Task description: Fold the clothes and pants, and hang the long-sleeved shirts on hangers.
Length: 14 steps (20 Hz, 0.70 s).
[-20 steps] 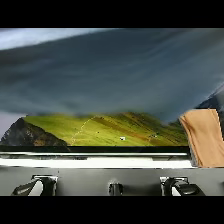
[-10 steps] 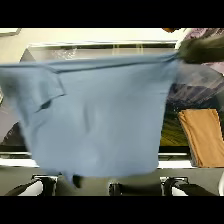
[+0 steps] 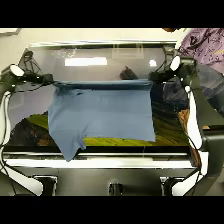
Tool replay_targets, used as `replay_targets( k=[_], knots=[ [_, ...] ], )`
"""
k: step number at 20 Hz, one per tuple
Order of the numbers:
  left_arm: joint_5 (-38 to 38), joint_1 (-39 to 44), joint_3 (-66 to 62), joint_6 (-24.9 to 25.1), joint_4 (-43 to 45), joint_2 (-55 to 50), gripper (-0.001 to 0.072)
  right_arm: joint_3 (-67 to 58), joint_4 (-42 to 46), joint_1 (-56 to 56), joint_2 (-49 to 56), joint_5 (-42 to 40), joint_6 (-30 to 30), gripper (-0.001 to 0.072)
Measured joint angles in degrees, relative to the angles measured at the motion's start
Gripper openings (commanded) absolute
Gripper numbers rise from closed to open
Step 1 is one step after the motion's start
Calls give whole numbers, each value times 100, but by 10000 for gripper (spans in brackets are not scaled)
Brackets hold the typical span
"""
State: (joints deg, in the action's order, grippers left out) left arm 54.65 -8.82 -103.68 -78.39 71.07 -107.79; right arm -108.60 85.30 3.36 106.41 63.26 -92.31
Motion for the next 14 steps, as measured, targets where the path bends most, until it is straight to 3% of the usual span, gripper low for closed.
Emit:
replay_targets(
  k=[4,14],
  knots=[
    [92,20,-273,24,0,-378,14,2,90,0,254,-42,-208,30],
    [2277,-70,-382,-205,304,-511,13,289,-122,2,350,1773,-444,31]
  ],
)
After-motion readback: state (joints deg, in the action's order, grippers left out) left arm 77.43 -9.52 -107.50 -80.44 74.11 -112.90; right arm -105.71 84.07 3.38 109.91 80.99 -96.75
